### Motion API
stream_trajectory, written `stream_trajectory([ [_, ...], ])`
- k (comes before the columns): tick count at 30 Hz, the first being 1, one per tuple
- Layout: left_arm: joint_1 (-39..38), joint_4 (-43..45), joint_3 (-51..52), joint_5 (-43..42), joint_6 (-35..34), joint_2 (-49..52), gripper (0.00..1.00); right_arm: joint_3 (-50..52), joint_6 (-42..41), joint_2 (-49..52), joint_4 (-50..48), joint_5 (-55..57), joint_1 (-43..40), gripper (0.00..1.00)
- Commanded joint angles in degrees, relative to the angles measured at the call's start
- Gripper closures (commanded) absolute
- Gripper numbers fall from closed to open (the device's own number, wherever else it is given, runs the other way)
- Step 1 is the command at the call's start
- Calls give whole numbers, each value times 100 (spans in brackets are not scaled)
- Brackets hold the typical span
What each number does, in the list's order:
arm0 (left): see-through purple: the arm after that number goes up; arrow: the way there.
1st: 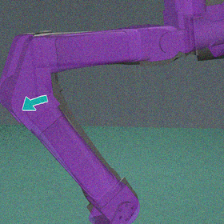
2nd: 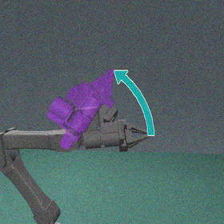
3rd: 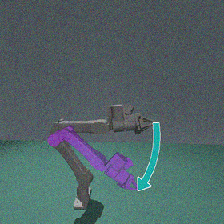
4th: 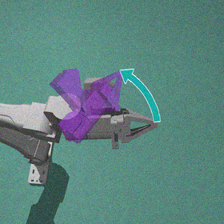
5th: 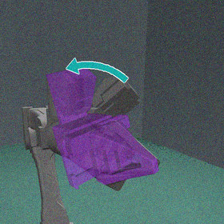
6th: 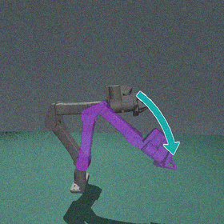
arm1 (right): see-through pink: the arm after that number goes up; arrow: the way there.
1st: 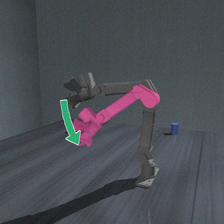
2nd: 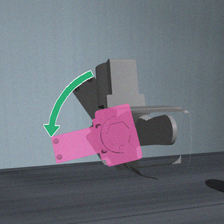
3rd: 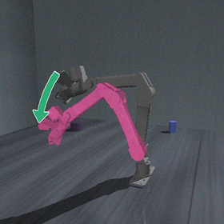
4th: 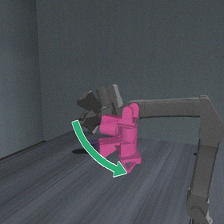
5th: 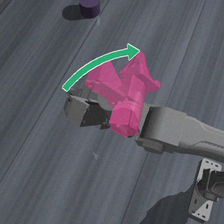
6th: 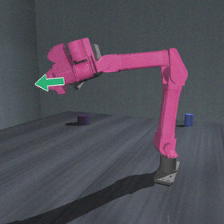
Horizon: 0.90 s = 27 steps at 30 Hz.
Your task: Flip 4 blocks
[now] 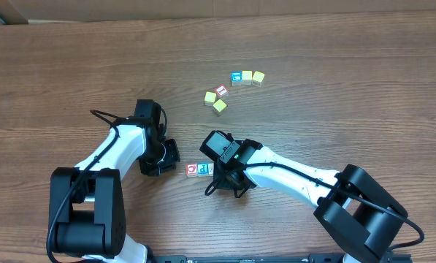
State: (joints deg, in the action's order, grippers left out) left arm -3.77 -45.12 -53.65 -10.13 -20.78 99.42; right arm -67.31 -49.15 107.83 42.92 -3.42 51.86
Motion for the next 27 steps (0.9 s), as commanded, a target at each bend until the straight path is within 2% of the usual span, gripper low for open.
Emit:
stream_trajectory([
  [1,0,59,101,-2,61,24,95,35,-63,-35,-72,83,33,96],
  [27,0,37,101,-2,61,24,95,50,-35,-35,-321,105,33,96],
])
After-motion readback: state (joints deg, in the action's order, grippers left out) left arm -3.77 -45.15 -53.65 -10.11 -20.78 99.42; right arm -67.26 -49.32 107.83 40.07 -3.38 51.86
